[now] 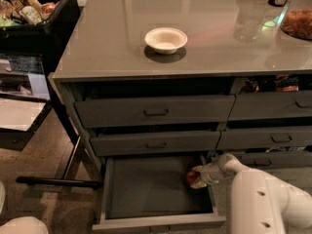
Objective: Pick apple from bottom drawer and place on counter
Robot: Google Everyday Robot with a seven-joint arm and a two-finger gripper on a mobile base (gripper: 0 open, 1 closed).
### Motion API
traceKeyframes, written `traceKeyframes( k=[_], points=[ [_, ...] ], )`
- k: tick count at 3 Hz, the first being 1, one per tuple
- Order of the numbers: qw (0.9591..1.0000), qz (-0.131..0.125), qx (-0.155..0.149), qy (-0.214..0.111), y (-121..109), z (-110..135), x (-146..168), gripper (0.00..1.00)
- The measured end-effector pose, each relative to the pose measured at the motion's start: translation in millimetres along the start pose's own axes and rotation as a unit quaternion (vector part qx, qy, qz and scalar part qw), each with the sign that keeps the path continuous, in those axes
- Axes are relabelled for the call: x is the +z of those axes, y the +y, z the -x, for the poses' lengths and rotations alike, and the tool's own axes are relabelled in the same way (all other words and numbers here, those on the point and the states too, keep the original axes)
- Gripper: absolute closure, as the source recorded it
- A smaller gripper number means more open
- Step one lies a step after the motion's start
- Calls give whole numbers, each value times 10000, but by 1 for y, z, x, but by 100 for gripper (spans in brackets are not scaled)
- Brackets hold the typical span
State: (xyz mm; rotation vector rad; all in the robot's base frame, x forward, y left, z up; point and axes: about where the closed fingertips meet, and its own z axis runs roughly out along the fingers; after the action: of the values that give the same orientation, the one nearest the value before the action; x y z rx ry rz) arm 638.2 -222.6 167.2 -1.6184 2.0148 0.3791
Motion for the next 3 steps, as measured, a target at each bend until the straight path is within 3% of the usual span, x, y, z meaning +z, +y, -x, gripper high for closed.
traceKeyframes(
  k=[1, 2, 3],
  points=[
    [9988, -479, -109, 78, -5, 9, -54, 89],
    [9972, -645, -383, -11, 13, 27, -114, 100],
    [9927, -779, -866, -322, 37, 46, -184, 100]
  ],
)
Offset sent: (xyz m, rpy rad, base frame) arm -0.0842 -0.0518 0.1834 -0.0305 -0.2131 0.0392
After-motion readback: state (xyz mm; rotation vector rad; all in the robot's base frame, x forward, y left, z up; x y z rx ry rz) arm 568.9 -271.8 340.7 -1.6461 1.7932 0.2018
